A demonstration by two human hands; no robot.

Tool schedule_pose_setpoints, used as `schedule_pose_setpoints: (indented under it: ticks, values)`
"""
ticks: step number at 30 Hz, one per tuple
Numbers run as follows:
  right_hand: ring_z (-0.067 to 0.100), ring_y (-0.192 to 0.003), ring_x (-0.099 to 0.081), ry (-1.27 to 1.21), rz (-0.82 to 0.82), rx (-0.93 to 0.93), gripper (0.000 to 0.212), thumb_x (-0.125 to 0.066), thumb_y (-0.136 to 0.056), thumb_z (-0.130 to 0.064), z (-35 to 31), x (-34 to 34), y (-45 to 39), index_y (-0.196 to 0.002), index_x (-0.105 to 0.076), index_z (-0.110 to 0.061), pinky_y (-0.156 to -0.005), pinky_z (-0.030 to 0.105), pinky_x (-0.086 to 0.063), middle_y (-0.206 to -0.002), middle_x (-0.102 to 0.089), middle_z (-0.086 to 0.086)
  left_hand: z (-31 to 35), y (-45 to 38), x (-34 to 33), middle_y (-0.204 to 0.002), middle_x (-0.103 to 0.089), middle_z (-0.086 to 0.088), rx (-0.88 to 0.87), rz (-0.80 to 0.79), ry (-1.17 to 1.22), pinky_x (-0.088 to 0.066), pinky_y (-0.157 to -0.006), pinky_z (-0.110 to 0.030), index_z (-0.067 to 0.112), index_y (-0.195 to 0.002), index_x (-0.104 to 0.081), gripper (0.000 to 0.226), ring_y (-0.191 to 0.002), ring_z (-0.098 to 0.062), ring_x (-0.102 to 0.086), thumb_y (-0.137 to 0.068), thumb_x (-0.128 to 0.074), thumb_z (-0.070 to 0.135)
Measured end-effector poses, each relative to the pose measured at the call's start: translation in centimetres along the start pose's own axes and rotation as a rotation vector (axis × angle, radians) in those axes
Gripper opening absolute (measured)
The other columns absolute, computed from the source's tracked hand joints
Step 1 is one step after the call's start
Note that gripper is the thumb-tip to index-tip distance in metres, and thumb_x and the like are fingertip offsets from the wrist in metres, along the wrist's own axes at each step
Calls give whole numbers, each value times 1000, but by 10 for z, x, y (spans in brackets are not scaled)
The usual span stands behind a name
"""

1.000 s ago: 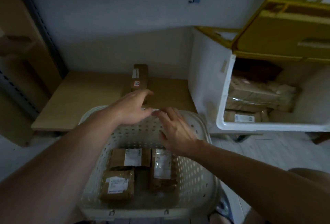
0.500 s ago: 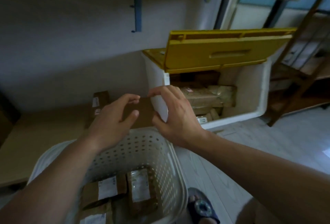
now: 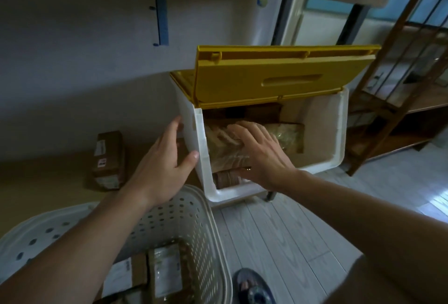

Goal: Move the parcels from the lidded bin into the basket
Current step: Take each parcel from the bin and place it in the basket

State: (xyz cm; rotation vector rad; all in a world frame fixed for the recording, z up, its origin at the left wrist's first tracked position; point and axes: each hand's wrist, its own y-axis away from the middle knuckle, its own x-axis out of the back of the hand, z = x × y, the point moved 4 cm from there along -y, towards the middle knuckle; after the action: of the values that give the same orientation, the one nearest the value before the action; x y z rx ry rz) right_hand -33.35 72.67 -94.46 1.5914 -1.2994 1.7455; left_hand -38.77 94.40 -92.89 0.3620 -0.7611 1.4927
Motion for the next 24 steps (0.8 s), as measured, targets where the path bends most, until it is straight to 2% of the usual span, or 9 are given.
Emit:
schedule_pose_setpoints:
  ticks: [3,5,8,11,13,17,20,24]
  values:
    - [29,-148,-25,115,-80,30,122,-88,-69,-46,10,-25,-8,-158,-6,-32,-115,56,-31,-160,-27,4,-2,-10,-10,-166,-23,8,15,4,37,-33,-118,-43,33,-160,-3,81,-148,-15,-32,-99,-55,42]
    - [32,-144,-31,190,-41,22,127,-89,-67,-44,10,-34,-15,-159,-2,-33,-112,60,-36,-157,-31,8,-1,-18,-18,-164,-28,8,12,2,42,-38,-114,-39,33,-160,-4,80,-144,-12,-37,-100,-55,42]
    - [35,-135,-43,212,53,31,113,-84,-70,-33,7,-36,-21,-158,-13,-31,-105,60,-41,-149,-42,11,3,-28,-29,-155,-41,4,23,21,76,-44,-98,-30,31,-159,-10,72,-126,-8,-50,-102,-54,35]
    - [34,-124,-52,222,133,79,90,-77,-73,-20,5,-35,-20,-149,-30,-24,-99,54,-45,-138,-54,10,5,-32,-35,-157,-38,3,9,49,88,-40,-103,-31,30,-160,-9,72,-135,-12,-46,-103,-53,31]
    - [33,-122,-55,219,182,98,83,-77,-71,-19,4,-31,-18,-144,-36,-21,-97,52,-46,-135,-57,8,4,-32,-35,-155,-40,2,18,44,85,-39,-101,-30,27,-159,-12,68,-130,-8,-44,-104,-51,31]
    - [32,-129,-51,208,254,114,81,-79,-72,-30,1,-9,-12,-145,-43,-20,-101,51,-42,-140,-55,8,5,-32,-35,-144,-48,3,31,18,146,-42,-105,-36,28,-155,-23,53,-131,-14,-49,-106,-44,30]
    - [31,-131,-50,155,298,102,85,-81,-72,-41,2,14,1,-145,-43,-20,-104,52,-40,-142,-54,7,11,-29,-33,-150,-45,9,24,12,222,-37,-113,-37,35,-157,-21,53,-138,-13,-43,-108,-40,26]
    - [28,-130,-51,117,326,120,86,-81,-72,-45,5,38,28,-144,-43,-20,-105,51,-40,-142,-55,5,17,-23,-28,-155,-41,14,18,-6,273,-33,-119,-41,37,-157,-22,53,-145,-13,-37,-108,-40,28]
